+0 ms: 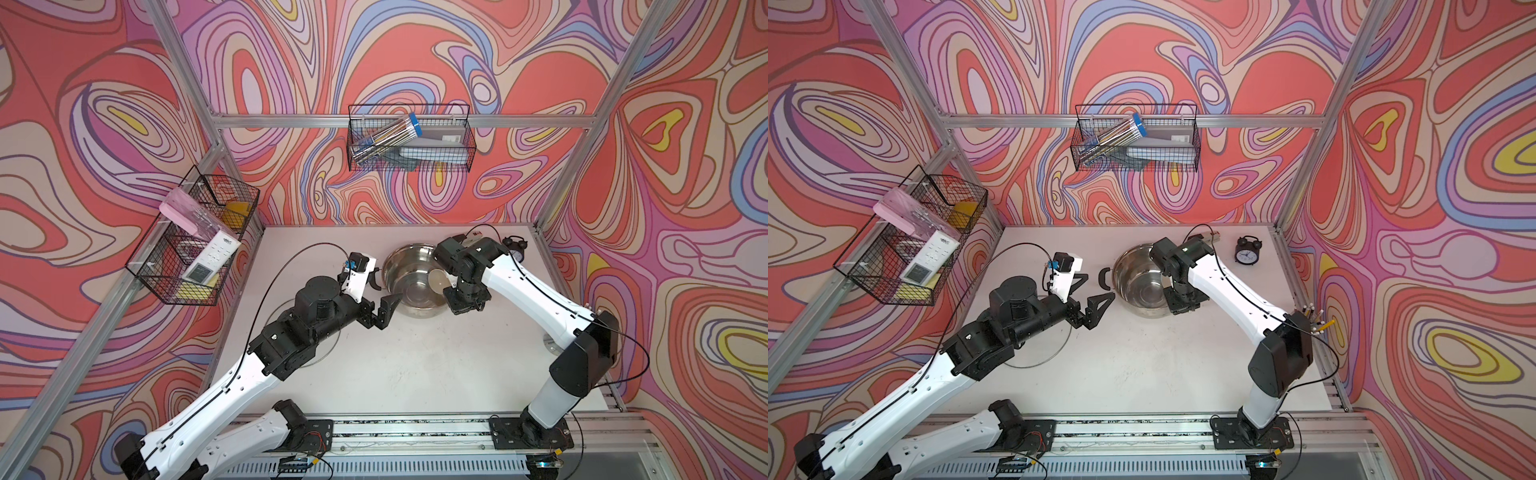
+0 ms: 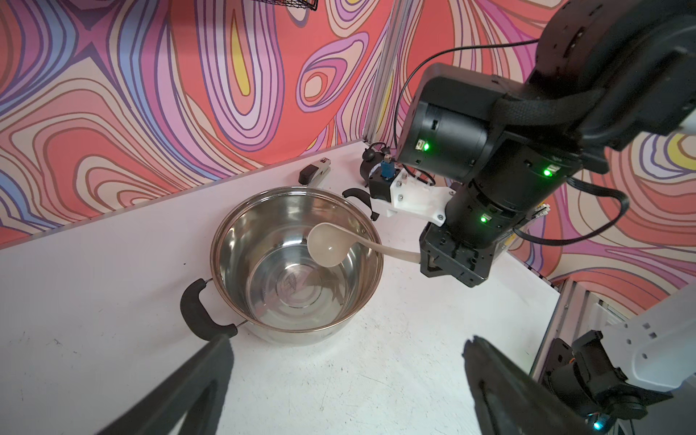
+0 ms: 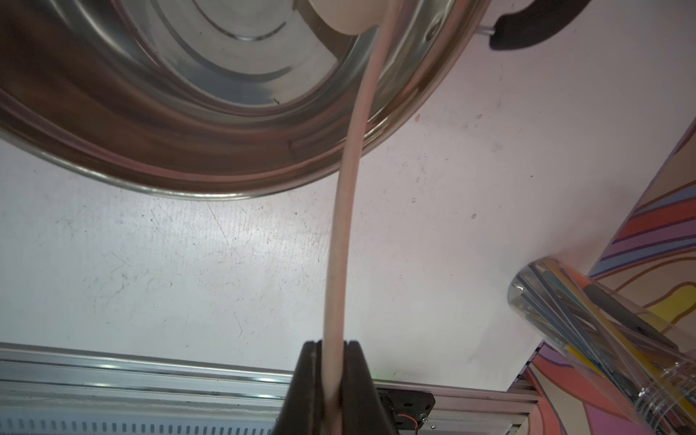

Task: Stir the soup with a spoon
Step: Stir the soup in the pan with a stick.

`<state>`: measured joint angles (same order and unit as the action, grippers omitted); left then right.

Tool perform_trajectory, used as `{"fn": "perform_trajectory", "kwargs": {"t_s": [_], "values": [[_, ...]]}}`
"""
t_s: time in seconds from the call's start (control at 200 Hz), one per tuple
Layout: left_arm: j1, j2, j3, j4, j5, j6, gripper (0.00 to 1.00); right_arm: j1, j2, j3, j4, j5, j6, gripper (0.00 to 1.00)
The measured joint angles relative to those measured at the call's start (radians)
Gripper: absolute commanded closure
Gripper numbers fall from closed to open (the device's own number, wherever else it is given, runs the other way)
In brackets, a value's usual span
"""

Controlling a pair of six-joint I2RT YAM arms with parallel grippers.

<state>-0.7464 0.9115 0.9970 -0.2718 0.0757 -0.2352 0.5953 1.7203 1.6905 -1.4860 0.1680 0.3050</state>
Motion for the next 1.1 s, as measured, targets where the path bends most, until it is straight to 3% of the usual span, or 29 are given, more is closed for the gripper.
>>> {"fn": "perform_trajectory", "kwargs": {"t_s": [0.34,0.571,0.806,1.102], "values": [[0.0,-0.002,0.0,0.0,-0.007,0.0,0.01,-0.023,0.203,0.205,0.028,0.025,-0.032,1.0],[0.0,-0.006,0.0,0.0,-0.015,0.0,0.01,-0.018,0.281,0.332,0.03,-0.058,-0.053,1.0],[0.0,-0.007,-0.007,0.001,-0.016,-0.001,0.01,0.036,0.277,0.324,0.037,-0.133,-0.061,1.0],[0.0,-0.005,-0.009,0.003,-0.014,-0.001,0.01,0.118,0.154,0.161,0.042,-0.174,-0.043,1.0]]}}
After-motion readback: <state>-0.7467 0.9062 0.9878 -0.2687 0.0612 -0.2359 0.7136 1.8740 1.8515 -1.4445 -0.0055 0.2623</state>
